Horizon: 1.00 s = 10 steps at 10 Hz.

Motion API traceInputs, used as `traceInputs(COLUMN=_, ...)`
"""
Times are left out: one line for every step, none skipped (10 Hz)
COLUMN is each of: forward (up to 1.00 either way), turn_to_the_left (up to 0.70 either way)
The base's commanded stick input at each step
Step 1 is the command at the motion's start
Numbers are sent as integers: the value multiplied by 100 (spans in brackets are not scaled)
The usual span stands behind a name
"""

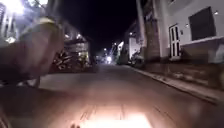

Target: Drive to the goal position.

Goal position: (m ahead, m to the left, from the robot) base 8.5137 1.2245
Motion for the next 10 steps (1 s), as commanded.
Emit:
traceInputs(forward=100, turn_to_the_left=0)
traceInputs(forward=100, turn_to_the_left=0)
traceInputs(forward=100, turn_to_the_left=0)
traceInputs(forward=100, turn_to_the_left=0)
traceInputs(forward=100, turn_to_the_left=0)
traceInputs(forward=100, turn_to_the_left=0)
traceInputs(forward=100, turn_to_the_left=0)
traceInputs(forward=100, turn_to_the_left=0)
traceInputs(forward=100, turn_to_the_left=0)
traceInputs(forward=100, turn_to_the_left=0)
